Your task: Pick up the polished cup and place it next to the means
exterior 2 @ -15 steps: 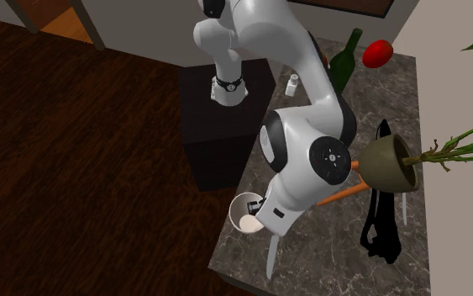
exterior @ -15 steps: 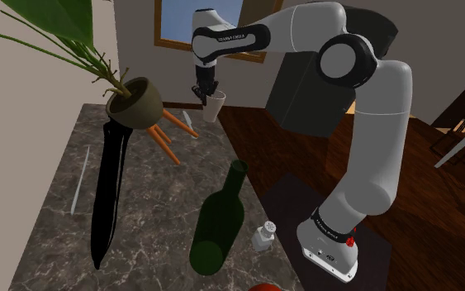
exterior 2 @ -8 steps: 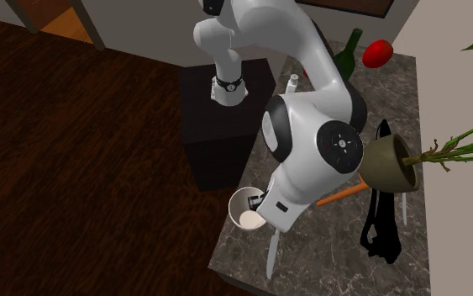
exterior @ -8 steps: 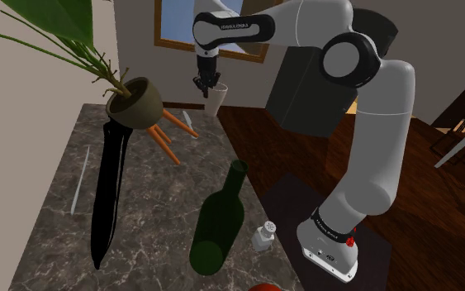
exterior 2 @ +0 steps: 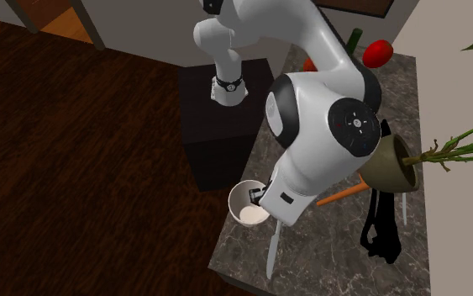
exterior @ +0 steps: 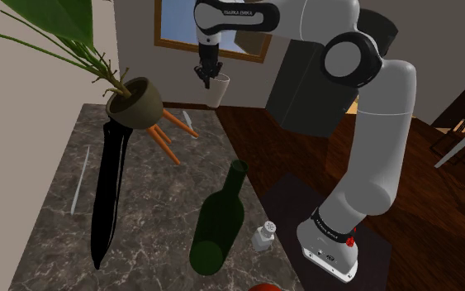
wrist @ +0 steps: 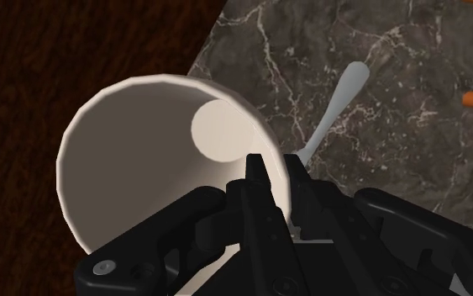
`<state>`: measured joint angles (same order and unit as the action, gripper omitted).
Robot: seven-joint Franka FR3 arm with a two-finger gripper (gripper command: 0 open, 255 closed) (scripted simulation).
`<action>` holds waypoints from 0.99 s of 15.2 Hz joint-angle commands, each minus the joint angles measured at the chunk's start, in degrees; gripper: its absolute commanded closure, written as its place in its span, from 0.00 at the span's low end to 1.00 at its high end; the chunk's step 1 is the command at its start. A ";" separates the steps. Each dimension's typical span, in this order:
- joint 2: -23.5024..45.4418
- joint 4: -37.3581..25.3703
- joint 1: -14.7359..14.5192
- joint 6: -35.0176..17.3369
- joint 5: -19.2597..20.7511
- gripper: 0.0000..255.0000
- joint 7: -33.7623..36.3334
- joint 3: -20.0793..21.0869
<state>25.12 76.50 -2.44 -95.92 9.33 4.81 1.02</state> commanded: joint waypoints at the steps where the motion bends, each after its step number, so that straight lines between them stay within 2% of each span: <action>1: 0.14 -1.67 -0.01 1.51 -0.03 1.00 -0.25 -0.02; 15: 2.99 -16.95 -0.44 13.83 -0.01 1.00 -1.97 -0.14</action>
<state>27.73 61.06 -2.77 -83.22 9.30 2.93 0.88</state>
